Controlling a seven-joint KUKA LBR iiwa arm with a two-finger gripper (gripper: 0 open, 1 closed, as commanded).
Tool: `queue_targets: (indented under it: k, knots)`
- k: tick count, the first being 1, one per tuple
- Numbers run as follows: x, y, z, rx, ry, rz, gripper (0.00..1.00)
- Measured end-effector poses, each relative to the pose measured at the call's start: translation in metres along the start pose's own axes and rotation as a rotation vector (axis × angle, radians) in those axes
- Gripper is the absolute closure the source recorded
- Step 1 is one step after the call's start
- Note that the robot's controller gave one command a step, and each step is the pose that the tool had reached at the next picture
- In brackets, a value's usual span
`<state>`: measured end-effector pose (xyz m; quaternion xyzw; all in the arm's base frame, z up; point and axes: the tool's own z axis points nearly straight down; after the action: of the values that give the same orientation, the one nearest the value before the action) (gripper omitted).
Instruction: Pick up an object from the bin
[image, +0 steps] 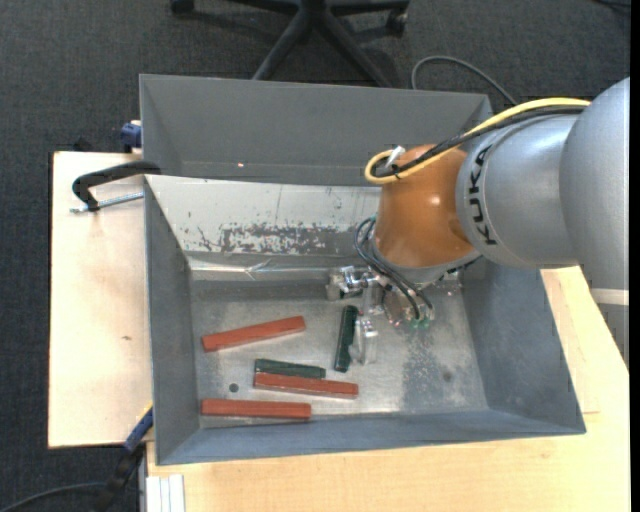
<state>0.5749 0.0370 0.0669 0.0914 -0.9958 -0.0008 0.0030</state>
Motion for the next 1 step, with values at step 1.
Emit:
queue_targets:
  k: [1]
  knots:
    - [-0.0021, 0.0089, -0.0353, 0.004, -0.014, -0.306, 0.0]
